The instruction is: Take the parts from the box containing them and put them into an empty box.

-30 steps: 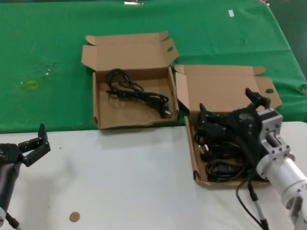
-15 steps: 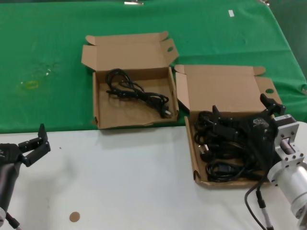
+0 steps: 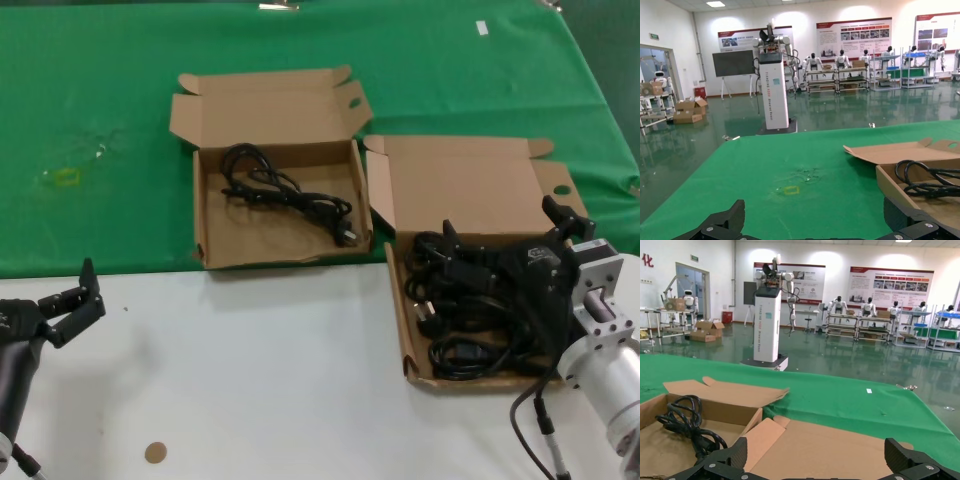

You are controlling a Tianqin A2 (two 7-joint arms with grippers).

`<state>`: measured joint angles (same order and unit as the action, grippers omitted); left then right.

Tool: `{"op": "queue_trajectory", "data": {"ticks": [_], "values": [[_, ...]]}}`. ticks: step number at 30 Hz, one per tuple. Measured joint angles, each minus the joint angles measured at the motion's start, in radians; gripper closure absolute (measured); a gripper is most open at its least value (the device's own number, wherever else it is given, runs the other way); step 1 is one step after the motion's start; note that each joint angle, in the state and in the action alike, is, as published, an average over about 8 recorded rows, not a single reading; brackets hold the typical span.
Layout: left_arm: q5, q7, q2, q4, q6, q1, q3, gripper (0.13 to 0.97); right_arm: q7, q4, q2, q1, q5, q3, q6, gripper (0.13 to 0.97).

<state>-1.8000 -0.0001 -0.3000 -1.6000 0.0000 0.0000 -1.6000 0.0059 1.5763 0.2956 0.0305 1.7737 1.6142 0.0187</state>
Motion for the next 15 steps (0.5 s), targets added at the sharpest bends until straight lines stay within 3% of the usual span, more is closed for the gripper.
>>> {"op": "queue_trajectory", "data": {"ticks": [15], "values": [[0.0, 0.0, 0.0, 0.0, 0.0, 0.0, 0.0, 0.132, 0.0, 0.0, 0.0, 0.0, 0.0, 0.0, 0.0, 0.129]]}}
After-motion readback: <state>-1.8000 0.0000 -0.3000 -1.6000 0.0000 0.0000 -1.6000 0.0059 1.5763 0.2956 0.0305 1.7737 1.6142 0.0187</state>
